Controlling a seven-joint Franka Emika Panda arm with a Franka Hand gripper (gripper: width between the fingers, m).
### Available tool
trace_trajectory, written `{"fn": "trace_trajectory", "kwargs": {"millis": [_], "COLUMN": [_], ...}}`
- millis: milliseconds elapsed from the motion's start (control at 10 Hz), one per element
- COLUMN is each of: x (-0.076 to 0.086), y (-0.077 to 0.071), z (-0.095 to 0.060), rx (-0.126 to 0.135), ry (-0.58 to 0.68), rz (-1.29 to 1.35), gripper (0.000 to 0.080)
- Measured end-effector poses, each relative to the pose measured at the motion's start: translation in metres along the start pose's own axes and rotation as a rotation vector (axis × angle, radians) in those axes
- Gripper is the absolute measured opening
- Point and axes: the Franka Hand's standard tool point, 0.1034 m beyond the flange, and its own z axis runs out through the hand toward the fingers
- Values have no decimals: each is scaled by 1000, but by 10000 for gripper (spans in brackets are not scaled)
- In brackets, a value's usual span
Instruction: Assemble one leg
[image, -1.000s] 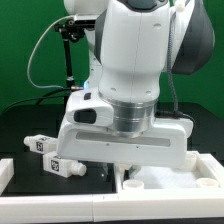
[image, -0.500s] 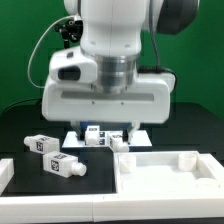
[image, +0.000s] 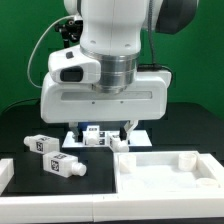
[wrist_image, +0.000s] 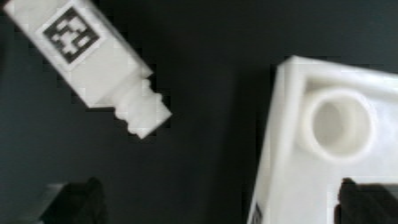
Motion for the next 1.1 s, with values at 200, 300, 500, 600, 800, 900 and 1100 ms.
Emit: {"fn": "trace_trajectory", "kwargs": {"millis": [200,300,500,600,800,900,1100], "x": [-47,-62,-58,-58,-65,-71,-102], "y": [20,28,23,23,19,28,45], "z": [8,14,14,15,19,31,56], "rx": [-39,-43,-40,-38,-24,-43,-113], "ry": [-38,-43,-70,-77,-191,-234,-360], "rz": [-128,-148,-151,-152,-144,-171,-230], "gripper": [649,649,649,649,649,649,649]}}
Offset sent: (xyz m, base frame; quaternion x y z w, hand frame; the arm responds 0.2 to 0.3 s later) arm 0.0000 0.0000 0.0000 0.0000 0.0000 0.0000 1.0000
